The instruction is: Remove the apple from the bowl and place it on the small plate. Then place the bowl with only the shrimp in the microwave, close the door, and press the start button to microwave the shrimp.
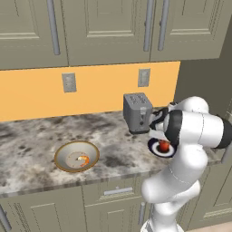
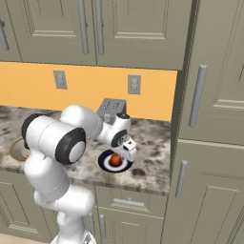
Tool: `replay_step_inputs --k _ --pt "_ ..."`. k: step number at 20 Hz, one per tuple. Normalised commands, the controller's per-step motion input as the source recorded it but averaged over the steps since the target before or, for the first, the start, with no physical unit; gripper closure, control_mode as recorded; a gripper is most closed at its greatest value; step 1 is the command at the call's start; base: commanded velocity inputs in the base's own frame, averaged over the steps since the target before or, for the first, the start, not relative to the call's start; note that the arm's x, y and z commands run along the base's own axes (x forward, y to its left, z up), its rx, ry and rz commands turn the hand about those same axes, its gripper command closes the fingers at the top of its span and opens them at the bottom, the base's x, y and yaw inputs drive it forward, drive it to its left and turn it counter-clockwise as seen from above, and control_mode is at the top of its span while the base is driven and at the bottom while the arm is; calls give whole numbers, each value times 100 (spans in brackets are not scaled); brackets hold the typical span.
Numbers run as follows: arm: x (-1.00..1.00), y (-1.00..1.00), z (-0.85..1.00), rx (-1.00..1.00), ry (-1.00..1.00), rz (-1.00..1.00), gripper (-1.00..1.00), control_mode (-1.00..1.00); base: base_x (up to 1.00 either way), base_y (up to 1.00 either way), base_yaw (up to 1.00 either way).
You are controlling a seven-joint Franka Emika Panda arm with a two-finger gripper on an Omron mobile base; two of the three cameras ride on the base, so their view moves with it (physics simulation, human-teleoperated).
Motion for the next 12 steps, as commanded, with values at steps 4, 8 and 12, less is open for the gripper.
replay_step_inputs --k 4,8,12 --pt "-6 4 0 -1 -4 -5 -100 -100 0 0 0" --pt "-5 0 27 0 -6 -1 -100 -100 0 0 0" --pt "-5 0 50 -2 -10 0 -100 -100 0 0 0"
